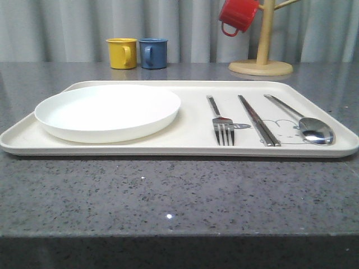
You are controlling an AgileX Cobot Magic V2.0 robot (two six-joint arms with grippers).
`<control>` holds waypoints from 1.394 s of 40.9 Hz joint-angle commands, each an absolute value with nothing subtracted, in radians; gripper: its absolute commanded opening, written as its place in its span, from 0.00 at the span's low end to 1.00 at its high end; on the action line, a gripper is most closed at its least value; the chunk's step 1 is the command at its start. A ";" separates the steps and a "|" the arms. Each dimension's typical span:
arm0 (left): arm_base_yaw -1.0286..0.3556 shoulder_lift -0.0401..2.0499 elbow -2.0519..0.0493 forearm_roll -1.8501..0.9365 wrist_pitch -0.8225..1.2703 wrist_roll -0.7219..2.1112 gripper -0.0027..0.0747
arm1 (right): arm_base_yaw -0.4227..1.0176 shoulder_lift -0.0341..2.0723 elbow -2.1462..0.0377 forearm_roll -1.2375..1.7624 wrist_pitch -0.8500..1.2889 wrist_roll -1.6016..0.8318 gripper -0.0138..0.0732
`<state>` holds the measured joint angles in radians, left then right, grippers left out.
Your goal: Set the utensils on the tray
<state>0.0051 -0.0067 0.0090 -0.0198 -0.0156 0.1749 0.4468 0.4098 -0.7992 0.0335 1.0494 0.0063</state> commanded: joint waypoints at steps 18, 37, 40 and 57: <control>-0.002 -0.030 0.007 -0.029 -0.088 0.167 0.01 | 0.187 0.190 -0.494 0.022 0.614 0.000 0.08; -0.002 -0.030 0.007 -0.029 -0.088 0.167 0.01 | 0.035 0.004 -0.058 0.033 0.052 0.000 0.08; -0.002 -0.030 0.007 -0.029 -0.088 0.167 0.01 | 0.035 -0.025 -0.007 0.033 -0.006 0.000 0.08; -0.002 -0.030 0.007 -0.029 -0.088 0.167 0.01 | 0.015 -0.027 0.026 0.033 -0.041 0.000 0.08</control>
<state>0.0051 -0.0067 0.0090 -0.0198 -0.0151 0.1749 0.0213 -0.0096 0.0263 0.0332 0.0463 0.0063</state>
